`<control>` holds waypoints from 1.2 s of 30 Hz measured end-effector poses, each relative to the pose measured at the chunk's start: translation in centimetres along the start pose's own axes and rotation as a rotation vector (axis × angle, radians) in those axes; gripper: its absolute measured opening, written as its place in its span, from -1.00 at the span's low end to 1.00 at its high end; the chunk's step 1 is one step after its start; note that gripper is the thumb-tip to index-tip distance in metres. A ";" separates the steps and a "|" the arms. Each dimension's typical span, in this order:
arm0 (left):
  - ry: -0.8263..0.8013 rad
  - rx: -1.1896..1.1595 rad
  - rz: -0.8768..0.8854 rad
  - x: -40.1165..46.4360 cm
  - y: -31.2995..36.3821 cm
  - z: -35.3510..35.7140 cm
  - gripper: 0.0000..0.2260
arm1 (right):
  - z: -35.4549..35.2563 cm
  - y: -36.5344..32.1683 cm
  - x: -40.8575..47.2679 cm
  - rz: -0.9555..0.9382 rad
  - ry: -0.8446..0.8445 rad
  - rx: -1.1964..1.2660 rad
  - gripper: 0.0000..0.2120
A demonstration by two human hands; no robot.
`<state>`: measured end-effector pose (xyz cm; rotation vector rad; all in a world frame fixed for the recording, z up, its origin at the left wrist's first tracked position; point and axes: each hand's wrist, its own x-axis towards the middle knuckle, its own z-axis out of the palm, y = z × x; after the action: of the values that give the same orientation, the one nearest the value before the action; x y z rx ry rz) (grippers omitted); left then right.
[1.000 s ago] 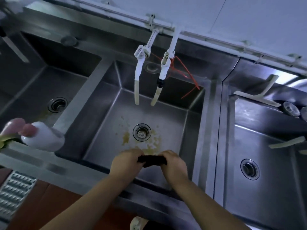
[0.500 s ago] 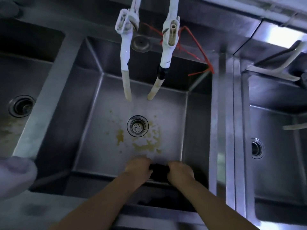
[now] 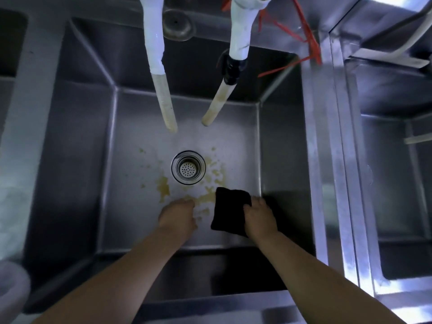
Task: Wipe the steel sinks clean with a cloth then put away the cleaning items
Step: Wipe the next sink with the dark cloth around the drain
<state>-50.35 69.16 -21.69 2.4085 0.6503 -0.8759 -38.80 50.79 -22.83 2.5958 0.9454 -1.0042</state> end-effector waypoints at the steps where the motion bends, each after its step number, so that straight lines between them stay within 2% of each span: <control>1: -0.001 0.040 -0.006 0.1 -0.3 0.0 -0.70 | 0.3 -0.3 0.3 -0.009 0.009 -0.007 -0.61; 6: 0.094 0.125 0.012 1.6 -0.8 1.1 -0.63 | 2.7 -1.3 2.3 0.030 -0.295 0.045 -0.30; 8: 0.157 0.152 0.016 2.4 -0.8 1.7 -0.57 | 4.1 -1.1 3.4 0.036 -0.224 0.035 -0.27; 11: 0.180 0.190 -0.014 3.6 -1.1 2.3 -0.33 | 4.8 -0.2 5.6 0.033 0.086 0.079 -0.36; 13: 0.170 0.224 -0.088 4.1 -1.8 2.5 -0.25 | 4.4 0.4 7.9 0.050 0.200 0.114 -0.39; 20: 0.052 0.260 -0.324 4.5 -5.7 3.6 0.08 | 1.0 1.4 17.0 0.149 0.286 0.035 -0.30; 24: -0.008 0.326 -0.310 4.8 -6.1 4.2 0.08 | -2.3 2.0 21.4 0.125 0.345 0.020 -0.31; 27: 0.015 0.381 -0.281 5.0 -6.1 4.5 0.07 | -4.4 2.4 24.4 0.113 0.371 -0.008 -0.32; 36: 0.018 0.344 -0.261 5.4 -7.2 5.6 0.09 | -7.0 2.7 28.6 0.066 0.393 -0.065 -0.32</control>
<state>-53.29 72.80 -31.16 2.6748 0.8997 -1.1550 -17.22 65.53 -36.58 2.8014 0.9459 -0.4435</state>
